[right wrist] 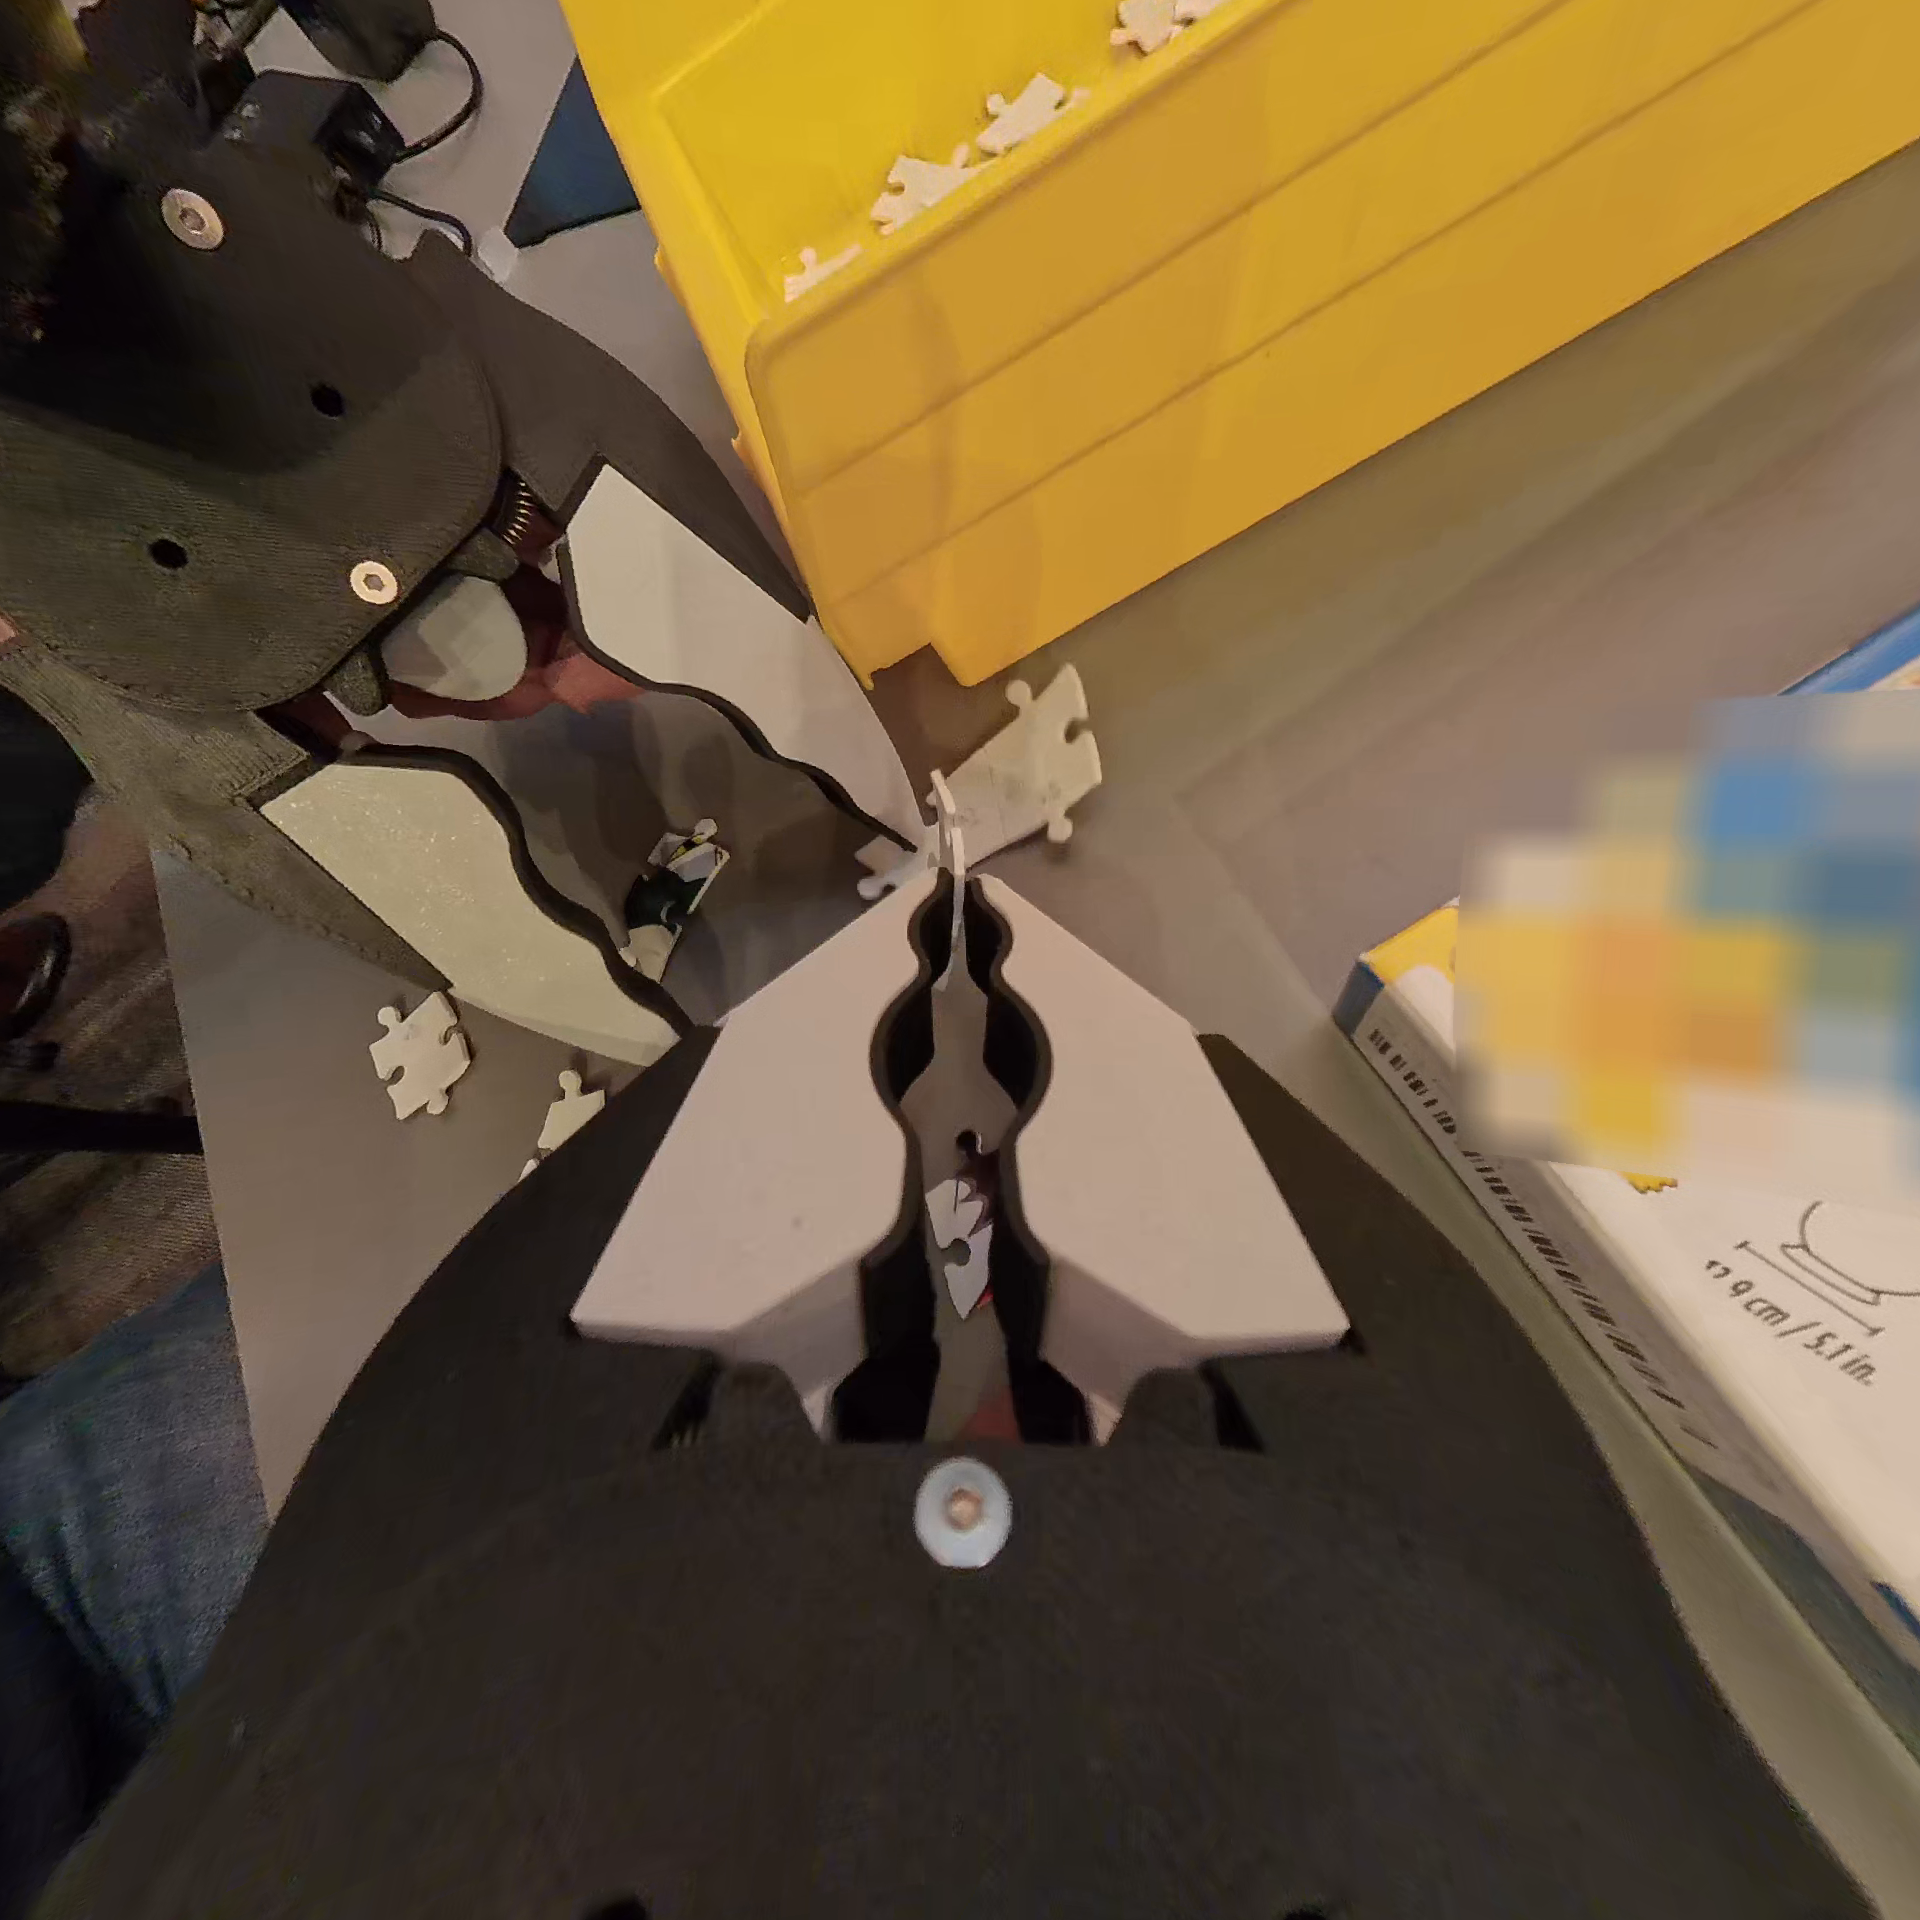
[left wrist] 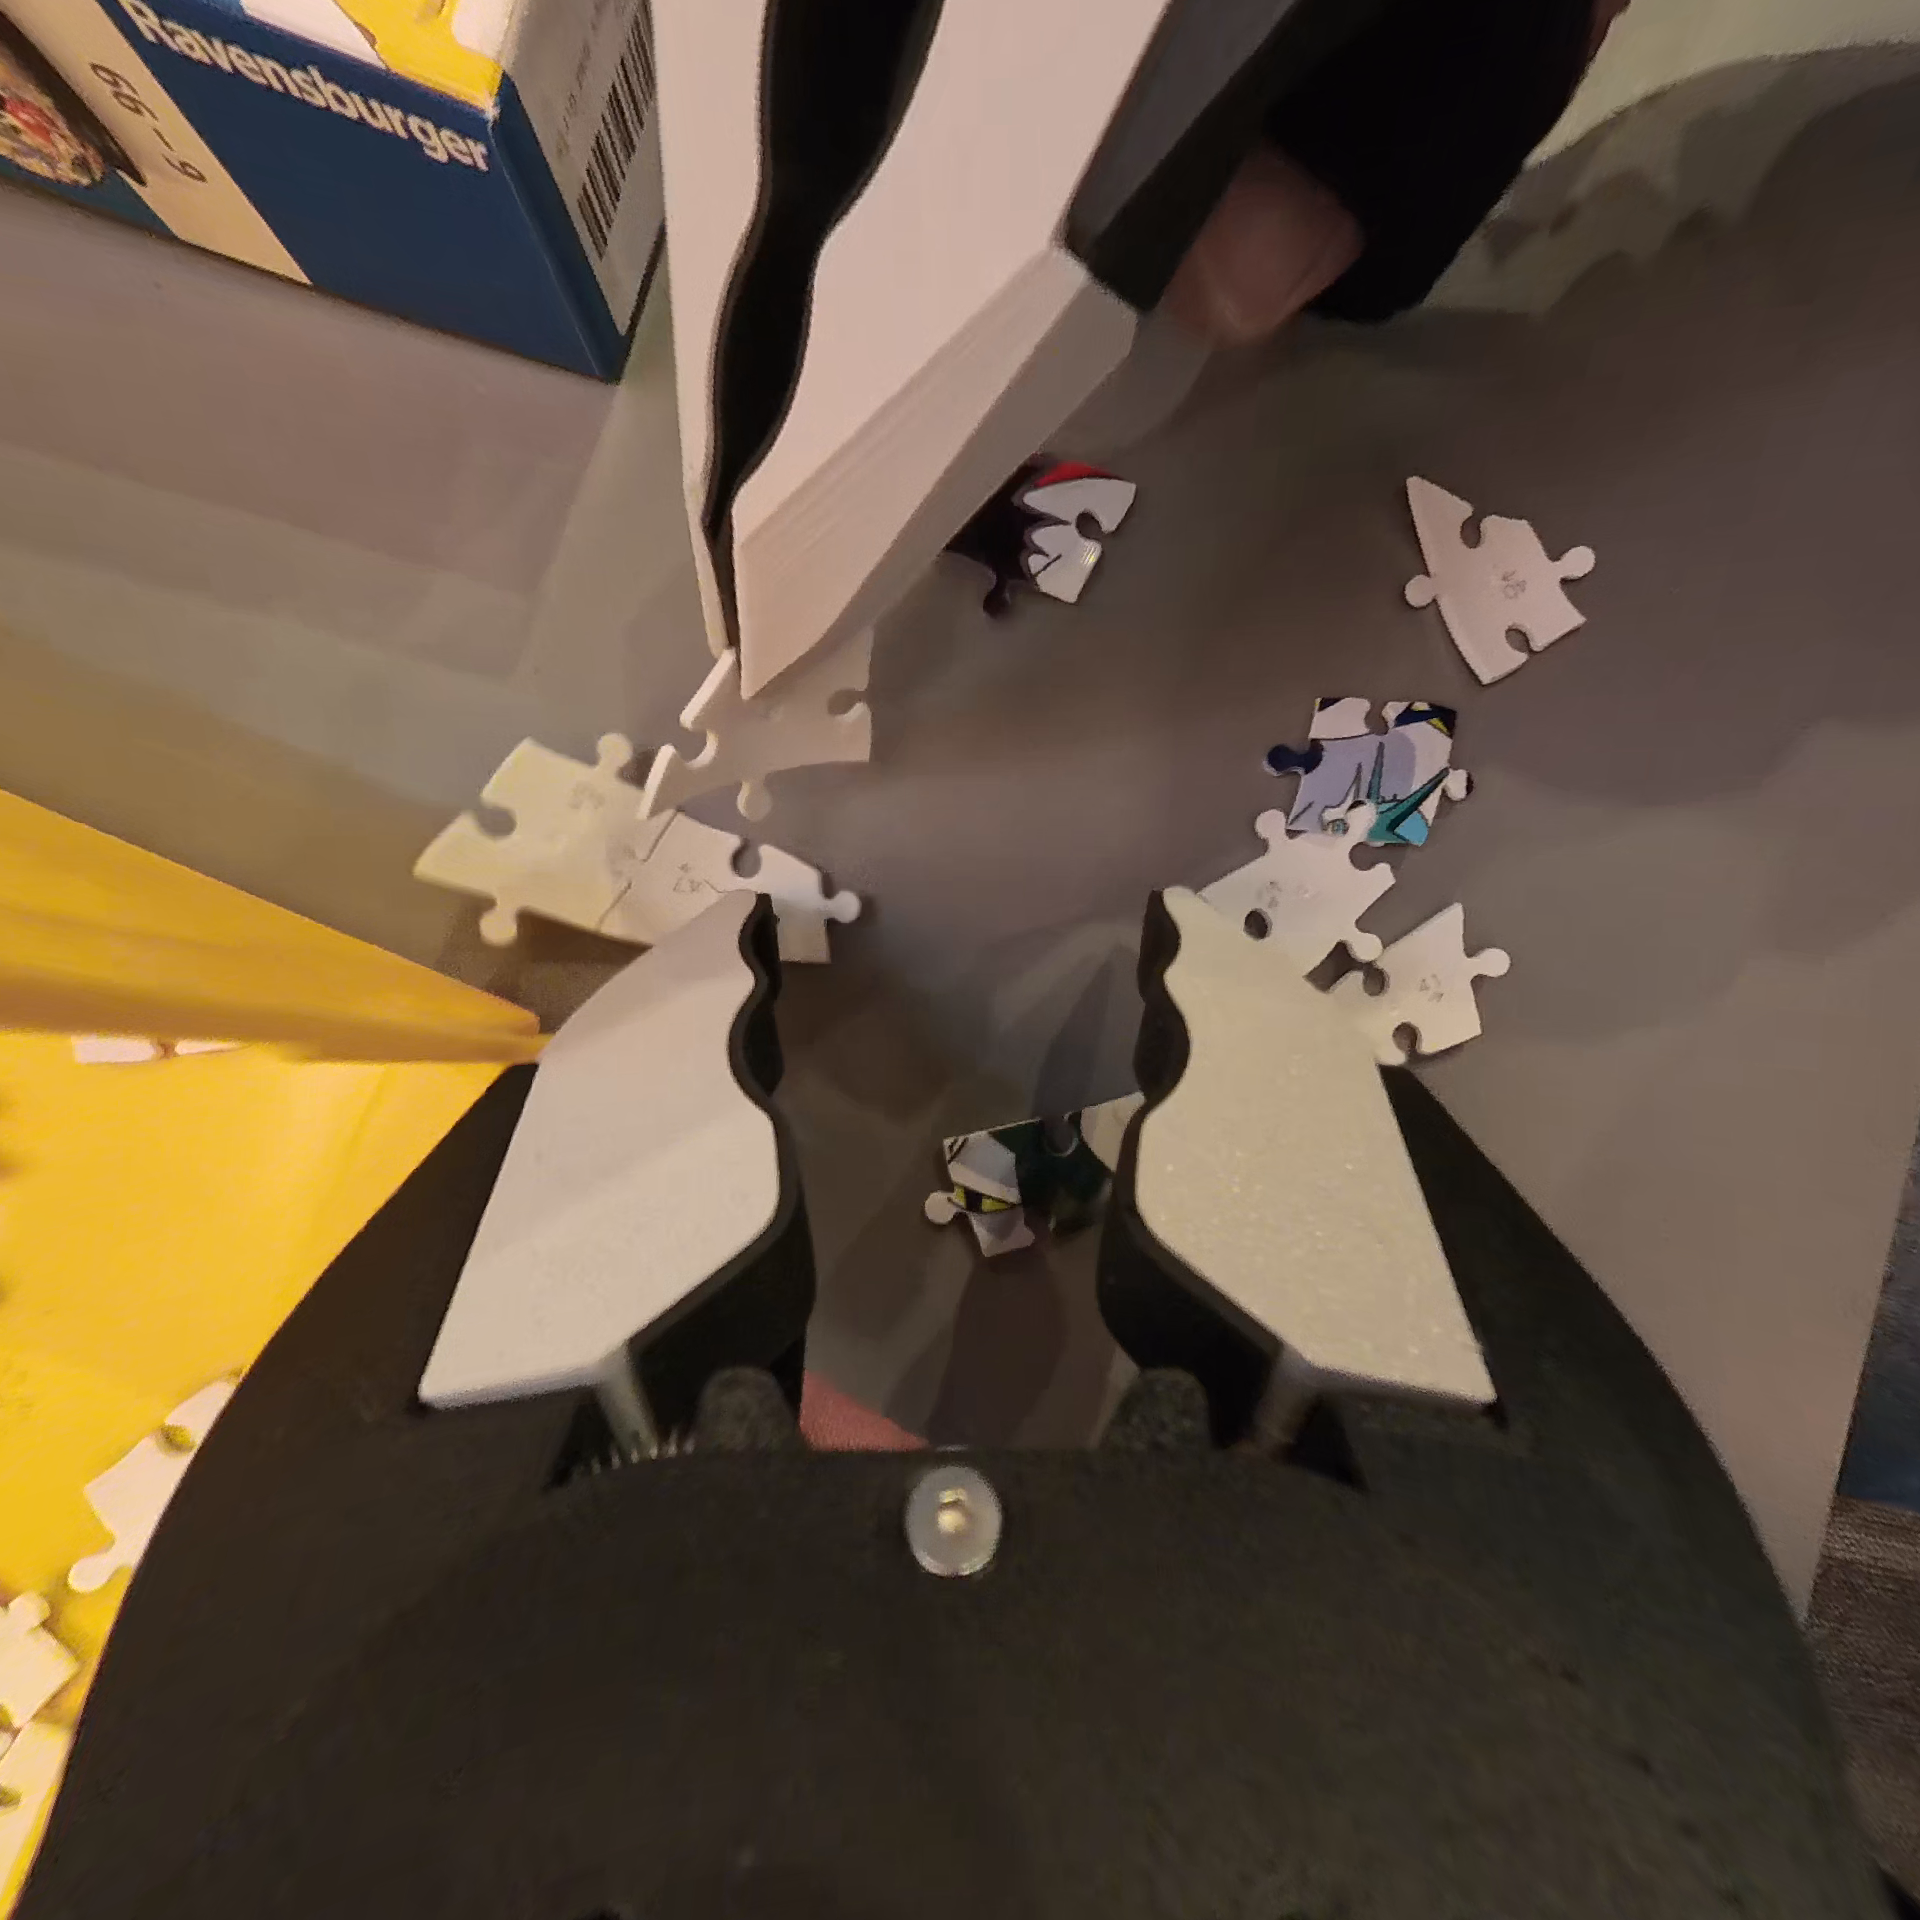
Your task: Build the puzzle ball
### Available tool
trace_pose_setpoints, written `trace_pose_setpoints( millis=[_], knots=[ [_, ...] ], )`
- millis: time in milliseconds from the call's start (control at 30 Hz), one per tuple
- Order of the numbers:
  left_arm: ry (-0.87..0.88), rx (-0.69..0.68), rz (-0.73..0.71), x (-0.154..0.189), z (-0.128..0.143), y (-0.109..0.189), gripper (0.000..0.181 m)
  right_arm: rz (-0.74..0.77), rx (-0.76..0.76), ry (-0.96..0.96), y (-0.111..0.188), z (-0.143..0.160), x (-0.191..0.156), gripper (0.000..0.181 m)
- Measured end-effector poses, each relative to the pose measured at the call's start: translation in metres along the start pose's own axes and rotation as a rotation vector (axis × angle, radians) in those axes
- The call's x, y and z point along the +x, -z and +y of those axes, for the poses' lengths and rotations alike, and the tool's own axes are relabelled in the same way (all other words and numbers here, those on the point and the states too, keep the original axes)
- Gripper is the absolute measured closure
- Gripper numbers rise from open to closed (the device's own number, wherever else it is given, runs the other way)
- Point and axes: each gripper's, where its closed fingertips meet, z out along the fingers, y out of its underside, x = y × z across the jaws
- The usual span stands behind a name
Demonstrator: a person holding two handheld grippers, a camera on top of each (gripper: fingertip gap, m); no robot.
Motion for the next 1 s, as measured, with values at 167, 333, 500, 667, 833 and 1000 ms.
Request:
trace_pose_setpoints(
  millis=[167, 333, 500, 667, 833, 1000],
  knots=[
    [0.004, -0.008, -0.010, -0.003, 0.005, 0.004, 0.115, -0.002, -0.003, 0.012, 0.006, -0.006, 0.001, 0.181],
    [0.003, -0.012, -0.024, -0.005, 0.007, 0.007, 0.115, -0.001, -0.009, 0.041, 0.010, -0.018, 0.000, 0.181],
    [0.001, 0.021, -0.057, -0.007, 0.003, 0.015, 0.115, -0.025, -0.016, 0.032, 0.009, -0.027, -0.002, 0.181],
    [0.028, 0.105, -0.099, -0.011, -0.007, 0.027, 0.118, -0.116, 0.078, -0.102, 0.010, -0.035, -0.009, 0.181],
    [0.165, 0.351, -0.131, -0.021, -0.033, 0.050, 0.129, -0.266, 0.314, -0.303, 0.026, -0.057, -0.019, 0.181],
    [0.381, 0.675, -0.029, -0.018, -0.065, 0.077, 0.152, -0.378, 0.482, -0.403, 0.044, -0.067, -0.030, 0.181]
  ],
)
